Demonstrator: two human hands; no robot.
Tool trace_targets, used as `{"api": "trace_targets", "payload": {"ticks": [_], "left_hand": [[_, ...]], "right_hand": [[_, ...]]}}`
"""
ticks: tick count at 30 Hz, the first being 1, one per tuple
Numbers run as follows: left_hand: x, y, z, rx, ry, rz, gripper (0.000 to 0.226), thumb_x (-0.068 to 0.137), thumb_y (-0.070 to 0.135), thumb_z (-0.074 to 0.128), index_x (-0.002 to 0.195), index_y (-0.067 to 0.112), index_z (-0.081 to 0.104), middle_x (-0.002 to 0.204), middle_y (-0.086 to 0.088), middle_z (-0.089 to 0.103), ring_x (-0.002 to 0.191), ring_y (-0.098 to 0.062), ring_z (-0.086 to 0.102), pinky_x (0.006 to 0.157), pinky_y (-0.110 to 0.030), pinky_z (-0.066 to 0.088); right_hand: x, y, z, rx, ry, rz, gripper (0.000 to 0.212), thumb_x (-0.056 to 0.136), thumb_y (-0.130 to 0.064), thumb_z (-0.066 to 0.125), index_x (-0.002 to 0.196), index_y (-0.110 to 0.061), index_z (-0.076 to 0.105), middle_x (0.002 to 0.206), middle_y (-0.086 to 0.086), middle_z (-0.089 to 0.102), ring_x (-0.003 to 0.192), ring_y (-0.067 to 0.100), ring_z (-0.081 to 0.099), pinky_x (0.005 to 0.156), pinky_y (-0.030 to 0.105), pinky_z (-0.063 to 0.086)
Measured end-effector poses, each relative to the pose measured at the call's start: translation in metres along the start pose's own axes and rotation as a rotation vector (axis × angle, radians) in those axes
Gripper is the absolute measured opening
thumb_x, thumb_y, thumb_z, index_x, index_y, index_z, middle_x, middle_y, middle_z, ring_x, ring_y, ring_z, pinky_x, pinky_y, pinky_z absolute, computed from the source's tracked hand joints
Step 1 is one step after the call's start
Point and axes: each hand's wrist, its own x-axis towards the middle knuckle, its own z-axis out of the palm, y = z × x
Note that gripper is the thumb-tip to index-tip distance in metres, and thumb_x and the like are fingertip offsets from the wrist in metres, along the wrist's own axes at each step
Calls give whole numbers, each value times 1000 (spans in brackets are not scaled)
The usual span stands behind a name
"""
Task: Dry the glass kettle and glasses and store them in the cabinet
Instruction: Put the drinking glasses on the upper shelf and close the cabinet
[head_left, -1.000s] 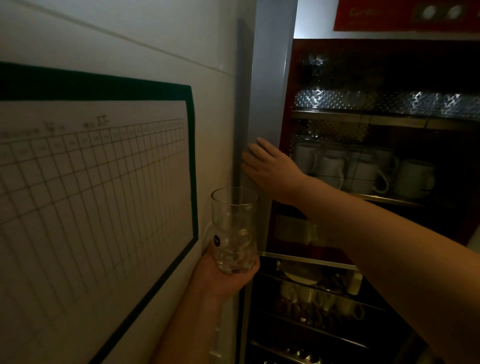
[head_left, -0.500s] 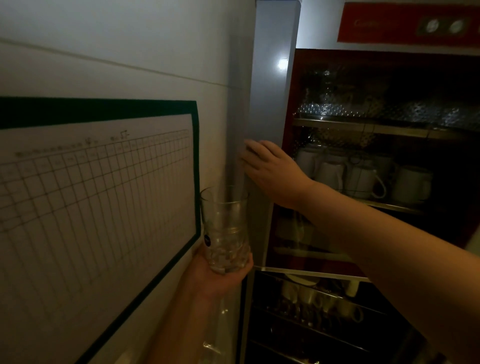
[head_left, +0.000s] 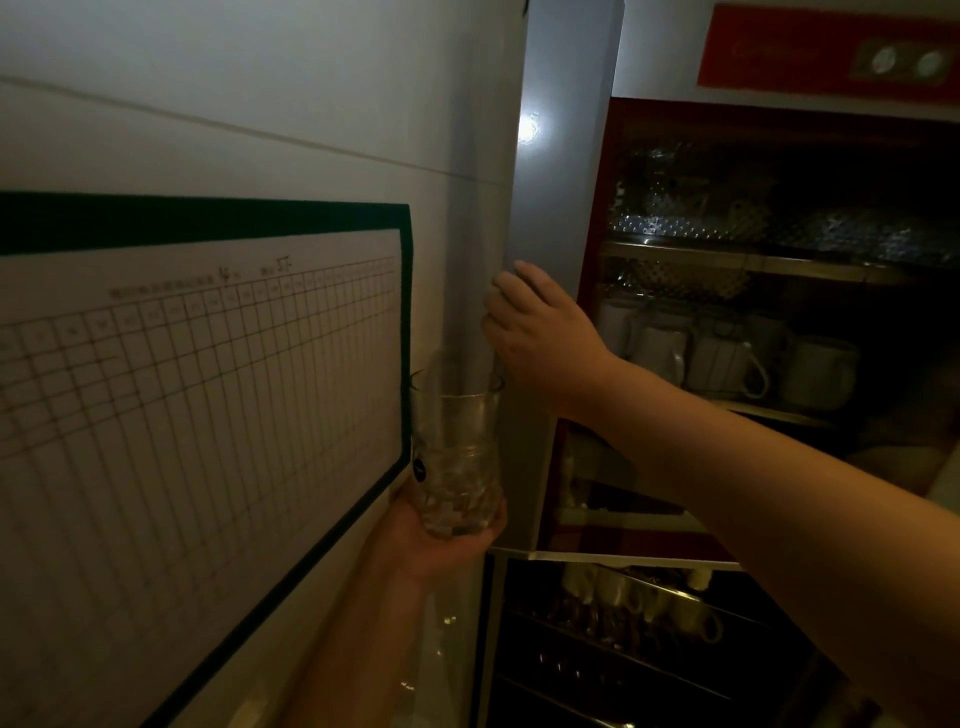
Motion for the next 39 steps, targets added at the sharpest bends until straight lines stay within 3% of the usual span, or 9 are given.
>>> {"api": "trace_targets", "payload": {"ticks": [4, 11, 15, 19, 24, 27, 31, 36, 39], "left_hand": [[-3, 0, -1, -10, 0, -10, 36, 82, 23, 46, 112, 8, 61, 100, -24, 68, 98, -36, 58, 84, -50, 44], [-10, 1, -2, 11, 33, 7, 37, 86, 21, 45, 119, 11, 58, 114, -19, 62, 100, -36, 56, 83, -49, 44], [-16, 0, 1, 34, 28, -4, 32, 77, 20, 50, 103, 6, 65, 101, -22, 68, 98, -35, 57, 84, -49, 44], [-18, 1, 0, 61, 46, -5, 32, 83, 22, 49, 105, 5, 65, 103, -24, 66, 101, -37, 55, 85, -51, 43], [-21, 2, -1, 66, 26, -7, 36, 73, 19, 51, 101, 3, 67, 100, -27, 68, 100, -39, 57, 91, -51, 43], [-22, 3, 0, 85, 34, -23, 32, 73, 18, 52, 86, -3, 72, 98, -28, 67, 97, -40, 57, 87, -51, 48], [-28, 4, 0, 79, 34, -24, 37, 72, 18, 51, 101, 2, 66, 107, -27, 64, 101, -40, 55, 81, -60, 45], [-45, 1, 11, 53, 81, -44, 32, 89, 23, 44, 104, 2, 64, 116, -24, 59, 115, -35, 49, 104, -44, 33], [-49, -1, 17, -47, 117, 15, 35, 98, 25, 38, 122, 9, 58, 134, -13, 52, 129, -24, 43, 110, -34, 30]], "right_hand": [[0, -1, -7, -7, -62, -11, 37, 92, -31, 44, 125, -22, 58, 132, 1, 54, 135, 26, 35, 114, 49, 12], [-2, -4, -15, 27, -24, 35, 29, 81, -35, 61, 108, -25, 66, 113, -5, 64, 120, 19, 52, 112, 49, 26], [3, -5, -30, 98, -72, 24, 30, 90, -28, 47, 113, -17, 62, 117, 3, 60, 126, 27, 43, 113, 54, 5], [12, -1, -42, 131, -150, 1, 35, 93, -23, 42, 123, -11, 56, 128, 9, 54, 136, 32, 28, 105, 53, -17], [12, 5, -49, 148, -237, -3, 33, 94, -25, 40, 118, -15, 60, 116, 5, 61, 128, 28, 40, 106, 51, -20], [10, 6, -53, 146, -253, -9, 31, 94, -27, 40, 114, -16, 61, 112, 3, 62, 124, 26, 44, 108, 51, -18], [7, 6, -58, 135, -244, -14, 34, 94, -28, 39, 117, -16, 60, 116, 5, 60, 126, 27, 41, 108, 52, -17], [5, 4, -63, 109, -225, -8, 37, 95, -29, 35, 119, -14, 58, 119, 6, 57, 125, 28, 40, 106, 53, -18], [7, 2, -67, 119, -239, 1, 37, 94, -30, 37, 120, -13, 57, 121, 7, 56, 125, 29, 38, 106, 54, -17]]}}
